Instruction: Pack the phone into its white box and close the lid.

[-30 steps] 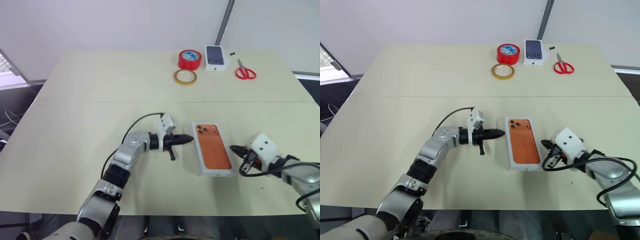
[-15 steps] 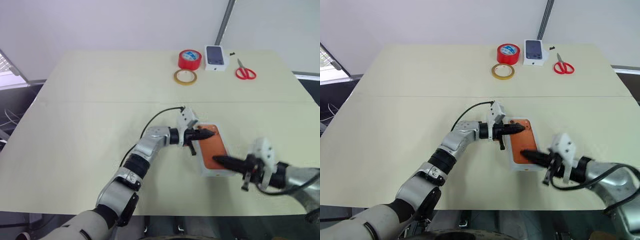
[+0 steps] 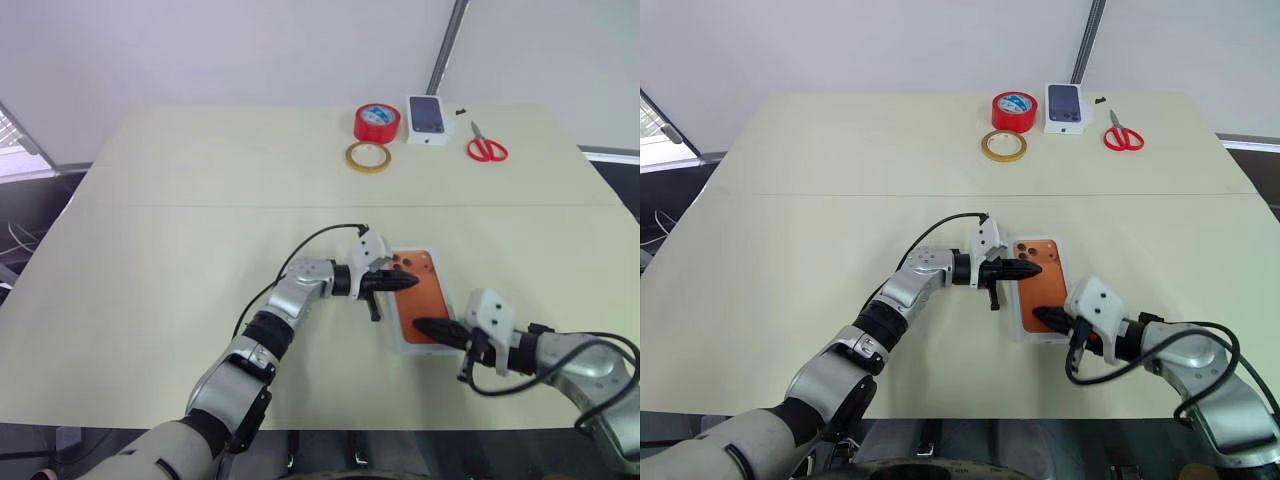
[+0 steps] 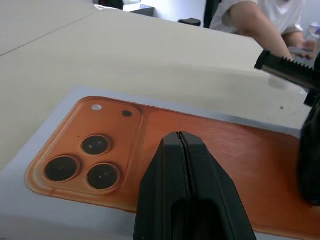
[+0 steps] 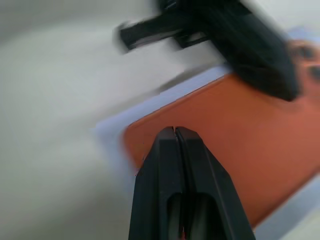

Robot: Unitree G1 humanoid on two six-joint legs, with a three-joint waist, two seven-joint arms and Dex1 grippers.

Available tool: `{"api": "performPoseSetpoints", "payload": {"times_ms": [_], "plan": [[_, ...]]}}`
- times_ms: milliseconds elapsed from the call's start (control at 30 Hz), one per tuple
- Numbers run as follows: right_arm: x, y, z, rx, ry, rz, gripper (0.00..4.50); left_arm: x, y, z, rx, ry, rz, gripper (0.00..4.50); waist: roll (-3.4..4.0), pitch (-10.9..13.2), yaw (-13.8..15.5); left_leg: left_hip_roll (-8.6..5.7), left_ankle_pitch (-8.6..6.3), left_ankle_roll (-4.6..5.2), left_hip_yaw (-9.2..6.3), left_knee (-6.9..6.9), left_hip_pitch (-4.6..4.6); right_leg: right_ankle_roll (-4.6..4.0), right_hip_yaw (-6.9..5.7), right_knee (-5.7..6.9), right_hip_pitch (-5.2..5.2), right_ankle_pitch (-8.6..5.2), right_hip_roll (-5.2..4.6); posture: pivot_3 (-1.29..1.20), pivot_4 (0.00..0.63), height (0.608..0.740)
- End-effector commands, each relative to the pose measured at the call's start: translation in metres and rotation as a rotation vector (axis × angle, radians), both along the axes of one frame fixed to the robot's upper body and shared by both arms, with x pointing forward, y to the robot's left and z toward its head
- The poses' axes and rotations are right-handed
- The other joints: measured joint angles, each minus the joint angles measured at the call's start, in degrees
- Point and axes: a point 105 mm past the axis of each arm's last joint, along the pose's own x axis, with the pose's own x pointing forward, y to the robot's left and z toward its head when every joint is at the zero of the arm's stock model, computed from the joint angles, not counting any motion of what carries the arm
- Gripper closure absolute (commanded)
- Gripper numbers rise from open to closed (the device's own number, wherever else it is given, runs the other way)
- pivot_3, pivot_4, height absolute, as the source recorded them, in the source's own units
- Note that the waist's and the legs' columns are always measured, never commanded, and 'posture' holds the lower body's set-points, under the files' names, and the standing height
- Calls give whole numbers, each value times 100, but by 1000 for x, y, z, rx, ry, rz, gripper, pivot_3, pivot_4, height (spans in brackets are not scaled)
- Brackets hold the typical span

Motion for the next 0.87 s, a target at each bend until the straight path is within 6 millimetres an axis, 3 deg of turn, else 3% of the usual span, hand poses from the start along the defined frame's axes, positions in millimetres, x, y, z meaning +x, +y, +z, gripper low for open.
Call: {"api": "performPoseSetpoints", "payload": {"times_ms": [33,67,133,300,367,633,767,867], "plan": [[25,-4,38,192,-82,-118,4500,15,19,38,-132,39,48,3964,-12,9,-33,0,0,0,0,-1,0,0,0,1,-1,0,0,0,150,740],[29,-2,48,264,-90,-124,4500,16,27,48,-154,26,48,3725,-9,10,-40,4,0,-1,0,-1,-5,-1,0,5,-9,0,2,0,150,740],[32,3,60,284,-138,-100,3653,20,45,61,-149,-41,86,2777,-7,10,-30,5,1,-2,0,-2,-14,-1,0,12,-22,0,2,0,150,740],[39,2,62,224,-201,-67,1032,26,108,73,-83,-202,218,125,0,6,10,4,1,-5,0,-8,-20,-1,1,9,-29,1,-2,0,150,740],[37,-10,57,193,-202,-75,61,29,138,71,-64,-193,309,0,0,6,16,1,1,-5,0,-8,-22,-1,0,7,-29,1,-6,0,150,740],[18,-56,56,76,-218,-60,61,0,226,50,69,-211,477,0,6,9,6,2,1,-6,1,-7,-30,-2,1,2,-34,0,-13,0,150,740],[23,-78,53,35,-230,-96,61,-13,253,35,185,-228,532,0,8,9,-3,3,0,-6,2,-11,-25,-4,2,1,-31,0,-16,0,150,740],[28,-82,52,17,-231,-86,61,-15,268,31,206,-227,572,0,12,10,1,2,0,-6,4,-12,-24,-6,2,1,-31,0,-19,0,150,740]]}}
